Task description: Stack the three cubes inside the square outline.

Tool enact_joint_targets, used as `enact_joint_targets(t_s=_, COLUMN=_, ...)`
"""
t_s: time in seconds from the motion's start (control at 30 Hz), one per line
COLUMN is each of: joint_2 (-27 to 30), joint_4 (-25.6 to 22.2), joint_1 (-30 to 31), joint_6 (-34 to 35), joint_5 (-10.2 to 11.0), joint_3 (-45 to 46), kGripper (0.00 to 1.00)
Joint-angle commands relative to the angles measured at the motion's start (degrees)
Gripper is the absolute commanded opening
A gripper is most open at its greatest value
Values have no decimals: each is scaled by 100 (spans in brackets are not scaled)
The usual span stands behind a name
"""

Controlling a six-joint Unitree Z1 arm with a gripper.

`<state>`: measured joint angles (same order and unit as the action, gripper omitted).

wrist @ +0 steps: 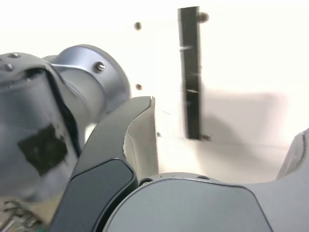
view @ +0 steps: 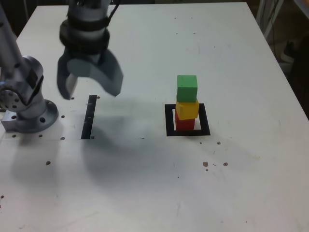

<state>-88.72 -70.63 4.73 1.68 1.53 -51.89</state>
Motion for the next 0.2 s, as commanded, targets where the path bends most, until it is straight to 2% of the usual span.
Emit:
enact_joint_targets(t_s=0.0, joint_2=56, joint_4=98, joint_1=50, joint_6=-9, joint_5=28, joint_3=183, kGripper=100)
enact_joint_targets(t_s=0.17, joint_2=50, joint_4=255, joint_1=126, joint_6=32, joint_5=96, joint_3=366, kGripper=100)
